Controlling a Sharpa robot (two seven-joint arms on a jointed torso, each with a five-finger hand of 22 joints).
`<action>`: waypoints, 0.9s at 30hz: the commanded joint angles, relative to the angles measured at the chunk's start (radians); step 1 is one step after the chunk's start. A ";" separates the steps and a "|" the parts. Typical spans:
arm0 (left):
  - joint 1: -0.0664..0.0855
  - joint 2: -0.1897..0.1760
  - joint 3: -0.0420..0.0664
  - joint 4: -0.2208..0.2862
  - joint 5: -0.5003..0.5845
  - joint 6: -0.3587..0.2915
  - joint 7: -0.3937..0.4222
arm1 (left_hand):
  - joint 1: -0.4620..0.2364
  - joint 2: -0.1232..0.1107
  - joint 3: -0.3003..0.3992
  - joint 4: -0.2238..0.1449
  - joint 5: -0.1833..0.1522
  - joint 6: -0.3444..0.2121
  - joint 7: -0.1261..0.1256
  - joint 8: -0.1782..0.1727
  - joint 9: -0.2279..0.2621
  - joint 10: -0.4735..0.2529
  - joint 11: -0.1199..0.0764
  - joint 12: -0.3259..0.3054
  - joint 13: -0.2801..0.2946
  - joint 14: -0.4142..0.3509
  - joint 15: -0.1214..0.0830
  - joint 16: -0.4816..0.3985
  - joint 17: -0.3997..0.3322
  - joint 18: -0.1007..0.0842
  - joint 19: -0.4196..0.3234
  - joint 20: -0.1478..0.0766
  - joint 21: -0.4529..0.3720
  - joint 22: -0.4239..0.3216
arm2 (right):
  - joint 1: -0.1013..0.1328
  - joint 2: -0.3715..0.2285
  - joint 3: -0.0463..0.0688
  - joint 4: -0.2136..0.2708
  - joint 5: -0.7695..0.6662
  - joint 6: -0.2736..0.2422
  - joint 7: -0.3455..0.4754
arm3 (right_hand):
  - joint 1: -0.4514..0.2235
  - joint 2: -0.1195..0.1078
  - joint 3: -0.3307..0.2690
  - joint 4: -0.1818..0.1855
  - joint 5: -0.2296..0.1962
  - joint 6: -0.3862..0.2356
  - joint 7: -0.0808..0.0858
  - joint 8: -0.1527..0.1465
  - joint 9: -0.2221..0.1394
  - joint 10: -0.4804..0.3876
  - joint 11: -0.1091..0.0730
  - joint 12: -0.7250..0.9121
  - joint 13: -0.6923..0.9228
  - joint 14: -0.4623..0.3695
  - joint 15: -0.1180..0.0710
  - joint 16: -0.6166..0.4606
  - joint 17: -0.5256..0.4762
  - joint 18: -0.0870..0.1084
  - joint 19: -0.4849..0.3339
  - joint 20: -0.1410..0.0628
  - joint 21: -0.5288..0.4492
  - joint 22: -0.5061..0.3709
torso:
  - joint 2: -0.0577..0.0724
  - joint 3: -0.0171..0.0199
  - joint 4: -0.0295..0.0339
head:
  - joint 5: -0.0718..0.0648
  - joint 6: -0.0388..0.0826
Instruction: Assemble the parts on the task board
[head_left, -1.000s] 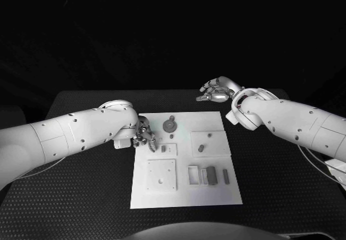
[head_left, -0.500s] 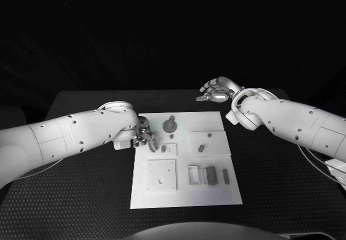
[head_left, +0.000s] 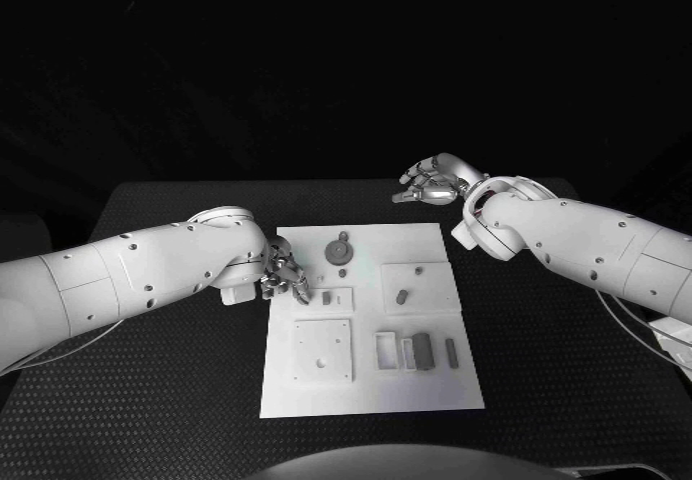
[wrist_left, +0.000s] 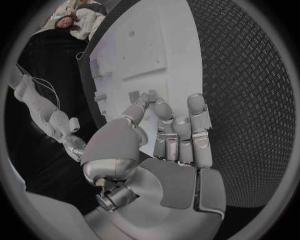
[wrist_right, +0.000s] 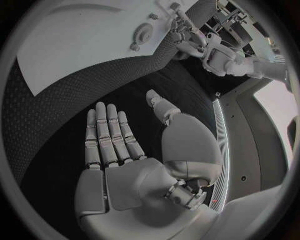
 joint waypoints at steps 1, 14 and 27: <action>-0.003 0.000 -0.002 0.000 0.029 -0.004 -0.004 | 0.050 0.066 0.004 0.002 0.003 0.008 -0.001 0.002 0.064 0.007 -0.001 0.007 -0.001 0.013 -0.017 0.005 0.002 -0.008 0.003 -0.013 0.007 0.020 | 0.000 0.000 0.000 0.002 -0.002 0.012 0.009 | 0.011 -0.002 -0.003 0.003 0.000 -0.009 0.054 0.006 -0.001 -0.004 0.003 0.000 -0.002 -0.007 0.000 -0.004 0.002 -0.021 -0.009 0.000 -0.004 0.002 | 0.000 -0.0004 0.0004 | 0.000 0.001; -0.003 0.007 -0.007 0.005 0.012 -0.008 -0.002 | 0.046 0.070 0.011 -0.002 0.003 0.018 -0.003 0.001 0.068 0.011 -0.002 0.008 -0.002 0.014 -0.018 0.006 0.002 -0.008 0.004 -0.013 0.008 0.021 | 0.000 -0.001 0.000 0.004 -0.002 0.012 0.009 | 0.012 -0.002 -0.003 0.003 0.000 -0.009 0.054 0.007 -0.002 -0.004 0.004 0.000 -0.003 -0.007 0.000 -0.004 0.002 -0.021 -0.009 0.000 -0.004 0.003 | 0.000 0.0005 -0.0007 | 0.002 0.001; -0.003 0.020 -0.009 -0.006 -0.032 -0.002 0.003 | 0.055 0.064 0.026 -0.007 0.008 0.029 -0.008 0.001 0.075 0.018 -0.006 0.010 -0.004 0.020 -0.020 0.008 0.003 -0.007 0.008 -0.014 0.011 0.021 | 0.000 -0.002 0.000 0.005 -0.002 0.012 0.009 | 0.012 -0.002 -0.003 0.003 0.000 -0.009 0.054 0.007 -0.002 -0.004 0.004 0.000 -0.004 -0.007 0.000 -0.005 0.003 -0.021 -0.009 0.000 -0.005 0.003 | 0.000 0.0009 -0.0016 | 0.004 0.002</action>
